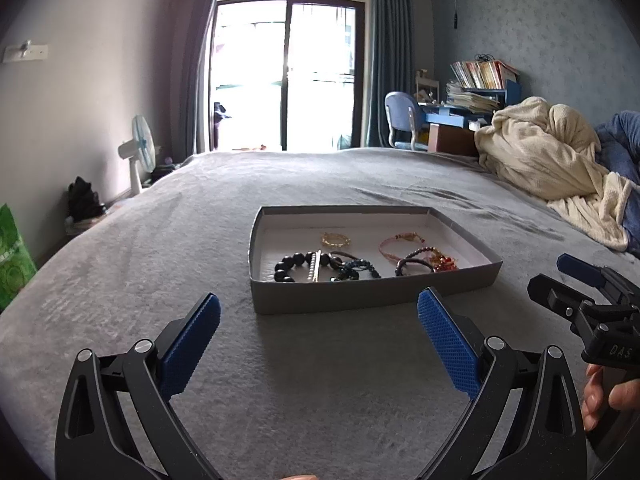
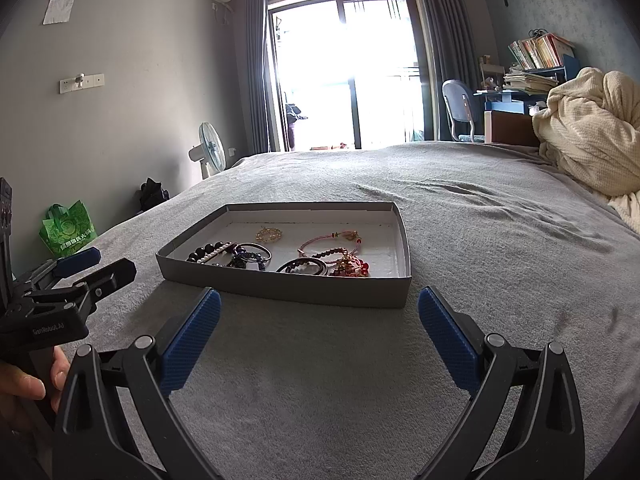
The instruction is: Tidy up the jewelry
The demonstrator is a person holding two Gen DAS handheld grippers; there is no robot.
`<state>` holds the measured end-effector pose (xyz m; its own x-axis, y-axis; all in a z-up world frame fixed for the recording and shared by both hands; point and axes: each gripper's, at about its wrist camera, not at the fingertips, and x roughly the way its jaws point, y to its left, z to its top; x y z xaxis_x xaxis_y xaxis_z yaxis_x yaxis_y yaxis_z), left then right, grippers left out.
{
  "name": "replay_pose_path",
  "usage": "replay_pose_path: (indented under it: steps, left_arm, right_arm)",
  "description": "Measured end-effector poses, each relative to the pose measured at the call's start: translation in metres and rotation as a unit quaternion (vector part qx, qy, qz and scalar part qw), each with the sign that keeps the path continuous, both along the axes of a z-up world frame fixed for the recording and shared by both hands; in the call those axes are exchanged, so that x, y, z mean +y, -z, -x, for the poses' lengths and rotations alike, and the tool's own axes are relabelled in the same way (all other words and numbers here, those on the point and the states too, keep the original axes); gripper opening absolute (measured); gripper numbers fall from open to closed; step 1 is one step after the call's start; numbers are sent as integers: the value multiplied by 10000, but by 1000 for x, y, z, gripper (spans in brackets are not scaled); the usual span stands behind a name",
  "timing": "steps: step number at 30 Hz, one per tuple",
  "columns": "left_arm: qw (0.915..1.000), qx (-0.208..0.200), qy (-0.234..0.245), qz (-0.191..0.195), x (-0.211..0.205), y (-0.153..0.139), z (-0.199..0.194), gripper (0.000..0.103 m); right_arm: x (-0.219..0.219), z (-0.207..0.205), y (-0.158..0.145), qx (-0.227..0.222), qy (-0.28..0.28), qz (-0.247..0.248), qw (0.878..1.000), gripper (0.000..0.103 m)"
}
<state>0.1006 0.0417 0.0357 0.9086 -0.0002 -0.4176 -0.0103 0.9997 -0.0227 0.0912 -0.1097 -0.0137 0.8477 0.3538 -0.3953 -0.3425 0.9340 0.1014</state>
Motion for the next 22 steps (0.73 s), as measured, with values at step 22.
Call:
replay_pose_path:
  steps: [22]
  left_arm:
    - [10000,4,4,-15,-1,0,0,98]
  right_arm:
    - [0,0,0,-1,0,3,10000,98]
